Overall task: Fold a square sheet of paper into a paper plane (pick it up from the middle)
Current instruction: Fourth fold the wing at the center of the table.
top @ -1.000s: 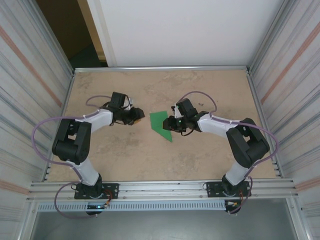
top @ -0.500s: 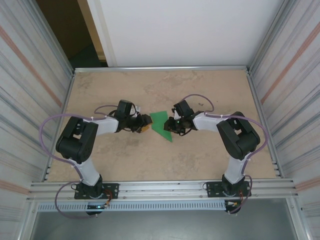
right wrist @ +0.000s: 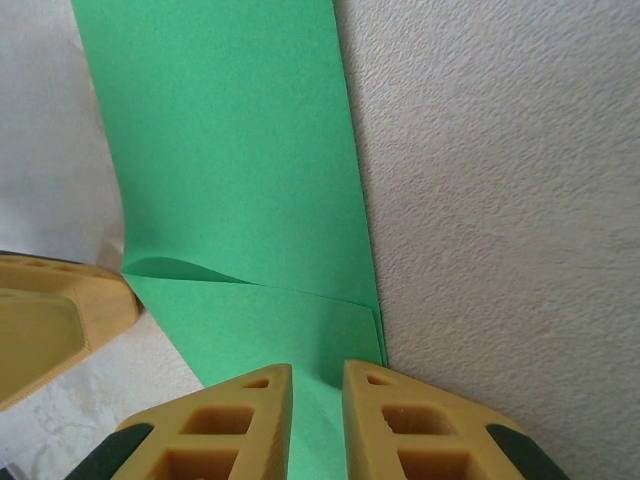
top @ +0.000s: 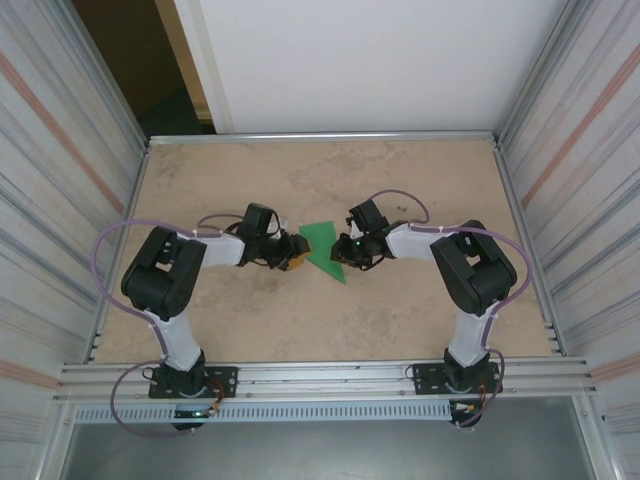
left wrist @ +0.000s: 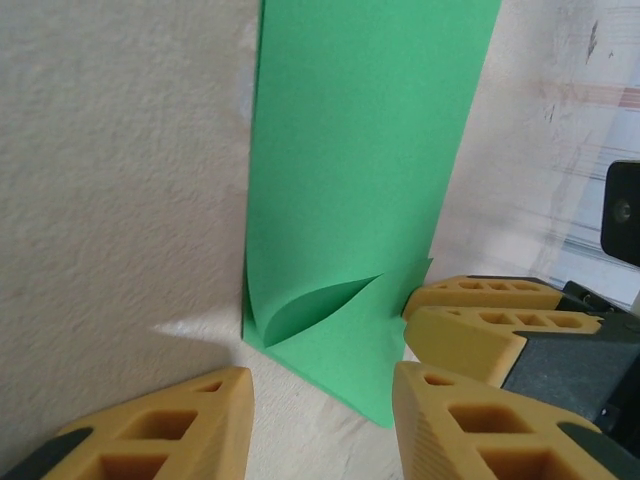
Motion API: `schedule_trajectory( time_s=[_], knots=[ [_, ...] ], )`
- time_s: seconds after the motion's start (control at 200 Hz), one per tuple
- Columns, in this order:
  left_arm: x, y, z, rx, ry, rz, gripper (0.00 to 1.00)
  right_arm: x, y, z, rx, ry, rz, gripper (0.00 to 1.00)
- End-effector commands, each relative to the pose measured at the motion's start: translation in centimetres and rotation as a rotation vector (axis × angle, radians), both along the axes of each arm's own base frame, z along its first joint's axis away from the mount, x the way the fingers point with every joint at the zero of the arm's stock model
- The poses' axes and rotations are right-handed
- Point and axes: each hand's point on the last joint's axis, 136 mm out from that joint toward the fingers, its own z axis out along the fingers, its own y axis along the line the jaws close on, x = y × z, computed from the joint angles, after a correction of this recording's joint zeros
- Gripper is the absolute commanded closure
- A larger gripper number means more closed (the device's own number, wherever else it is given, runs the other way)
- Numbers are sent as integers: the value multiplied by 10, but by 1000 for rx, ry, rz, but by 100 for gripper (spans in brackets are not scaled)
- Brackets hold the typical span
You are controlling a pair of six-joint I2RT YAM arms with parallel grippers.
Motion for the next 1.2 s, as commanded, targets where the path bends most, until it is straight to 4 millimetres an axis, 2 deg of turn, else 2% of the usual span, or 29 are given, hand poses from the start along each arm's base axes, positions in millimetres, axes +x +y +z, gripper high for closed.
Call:
schedule_trajectory(
  time_s=[0.0, 0.306, 0.616, 0.857, 1.017, 1.193],
  knots=[
    [3, -6, 1, -3, 5, -8, 61, -9, -8, -19, -43, 67, -8, 81],
    [6, -9, 0, -2, 4, -15, 64, -9, -9, -19, -38, 71, -13, 82],
    [0, 2, -10, 67, 78, 46, 61, -9, -11, -21, -42, 73, -17, 82],
    [3, -10, -10, 22, 89, 32, 61, -10, -10, -22, -31, 78, -15, 83],
    [7, -18, 3, -37, 51, 9, 68, -8, -12, -22, -24, 77, -23, 84],
    [9, -20, 5, -64, 27, -4, 70, -9, -12, -22, -22, 76, -22, 84]
  ],
)
